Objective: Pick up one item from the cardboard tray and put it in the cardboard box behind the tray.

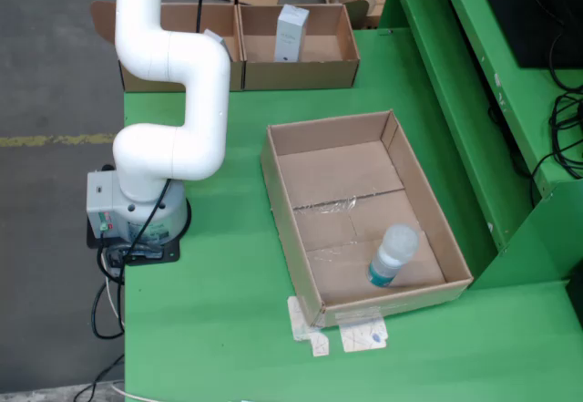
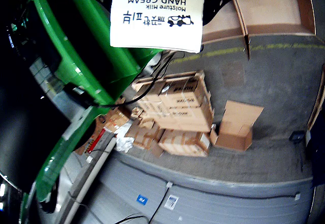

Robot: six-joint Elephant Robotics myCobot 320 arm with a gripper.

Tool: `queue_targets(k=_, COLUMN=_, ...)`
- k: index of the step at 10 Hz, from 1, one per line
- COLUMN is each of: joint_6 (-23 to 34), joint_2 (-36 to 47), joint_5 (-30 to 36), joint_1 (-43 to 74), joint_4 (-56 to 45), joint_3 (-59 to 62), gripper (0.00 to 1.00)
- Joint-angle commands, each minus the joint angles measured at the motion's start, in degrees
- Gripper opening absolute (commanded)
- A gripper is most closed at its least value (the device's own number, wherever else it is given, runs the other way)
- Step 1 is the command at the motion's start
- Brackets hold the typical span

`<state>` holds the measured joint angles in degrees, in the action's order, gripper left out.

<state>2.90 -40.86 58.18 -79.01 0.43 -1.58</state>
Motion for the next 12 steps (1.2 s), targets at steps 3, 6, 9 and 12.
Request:
queue_targets(k=3, joint_6=13.9, joint_2=-9.5, joint_5=-3.7, joint_1=-3.7, joint_4=28.8, joint_3=1.6, gripper=0.00)
queue_targets(k=6, joint_6=13.3, joint_2=-10.4, joint_5=-3.7, joint_1=-2.2, joint_4=28.7, joint_3=1.6, gripper=0.00)
queue_targets(k=9, joint_6=12.9, joint_2=-10.3, joint_5=-3.8, joint_1=-1.6, joint_4=28.5, joint_3=1.6, gripper=0.00)
queue_targets(k=12, joint_6=4.1, joint_2=-6.2, joint_5=0.1, joint_1=0.5, joint_4=8.8, joint_3=1.6, gripper=0.00)
